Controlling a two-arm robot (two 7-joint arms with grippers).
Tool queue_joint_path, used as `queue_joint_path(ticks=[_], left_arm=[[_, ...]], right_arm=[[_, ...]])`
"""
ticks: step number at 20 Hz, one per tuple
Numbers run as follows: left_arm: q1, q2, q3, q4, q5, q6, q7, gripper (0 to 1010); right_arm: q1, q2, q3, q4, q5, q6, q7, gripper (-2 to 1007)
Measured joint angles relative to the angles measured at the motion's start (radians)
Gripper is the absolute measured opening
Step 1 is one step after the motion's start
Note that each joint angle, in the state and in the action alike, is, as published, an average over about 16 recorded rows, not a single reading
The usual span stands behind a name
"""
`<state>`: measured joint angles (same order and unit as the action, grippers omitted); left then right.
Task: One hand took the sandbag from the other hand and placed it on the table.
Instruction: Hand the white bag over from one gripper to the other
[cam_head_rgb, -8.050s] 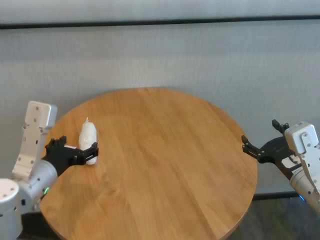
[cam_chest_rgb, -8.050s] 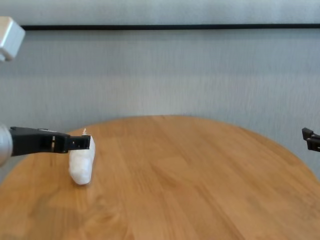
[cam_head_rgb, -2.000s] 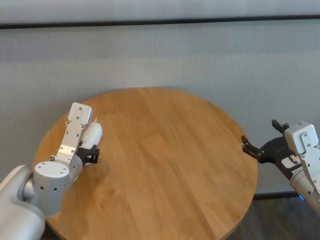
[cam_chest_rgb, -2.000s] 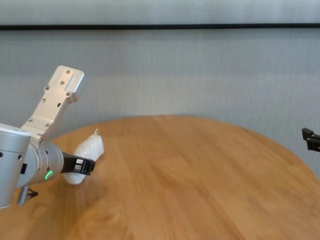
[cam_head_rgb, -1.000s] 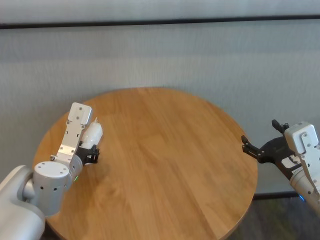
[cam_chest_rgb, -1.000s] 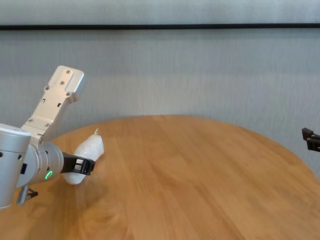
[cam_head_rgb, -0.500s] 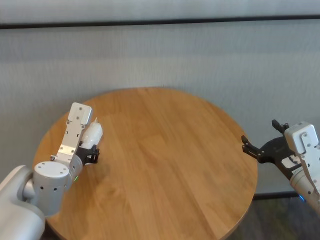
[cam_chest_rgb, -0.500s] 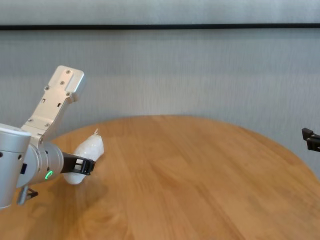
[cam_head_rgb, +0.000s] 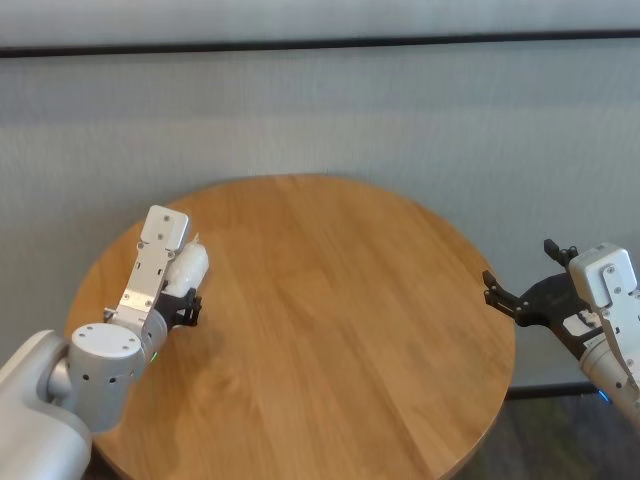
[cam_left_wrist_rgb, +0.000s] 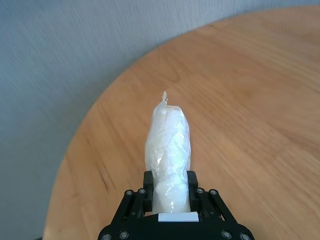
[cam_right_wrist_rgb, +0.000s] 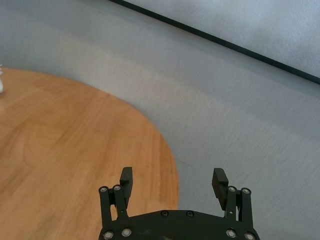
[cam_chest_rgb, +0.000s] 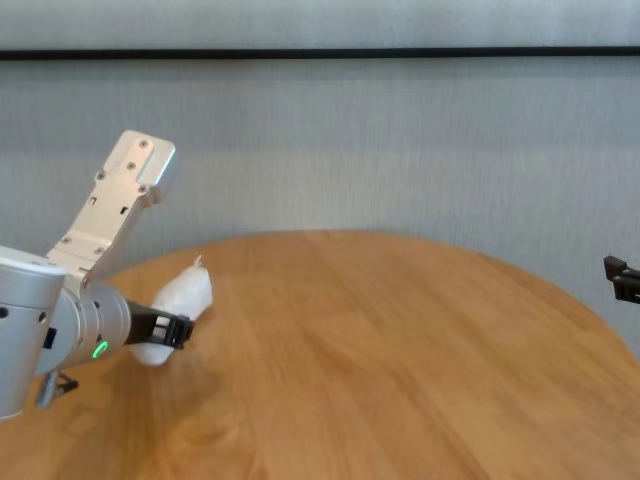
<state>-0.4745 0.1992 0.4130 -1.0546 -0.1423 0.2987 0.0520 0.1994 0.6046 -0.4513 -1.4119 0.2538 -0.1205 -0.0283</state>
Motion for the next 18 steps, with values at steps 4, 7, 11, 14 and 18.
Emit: queue_joint_path(ticks=[4,7,11,14,18], left_arm=[[0.004,0.006,0.008,-0.011,0.021,-0.021,-0.011,411],[0.007,0.014,0.019,-0.024,0.041,-0.043,-0.024,411],[0.012,0.029,0.035,-0.044,0.068,-0.074,-0.048,411],[0.016,0.042,0.045,-0.062,0.086,-0.097,-0.071,411],[0.021,0.061,0.055,-0.086,0.106,-0.127,-0.098,411]], right_arm=[[0.0,0.0,0.0,0.0,0.0,0.0,0.0,1002],[0.0,0.0,0.0,0.0,0.0,0.0,0.0,1002],[0.0,0.0,0.0,0.0,0.0,0.0,0.0,1002],[0.0,0.0,0.0,0.0,0.0,0.0,0.0,1002],[0.0,0.0,0.0,0.0,0.0,0.0,0.0,1002]])
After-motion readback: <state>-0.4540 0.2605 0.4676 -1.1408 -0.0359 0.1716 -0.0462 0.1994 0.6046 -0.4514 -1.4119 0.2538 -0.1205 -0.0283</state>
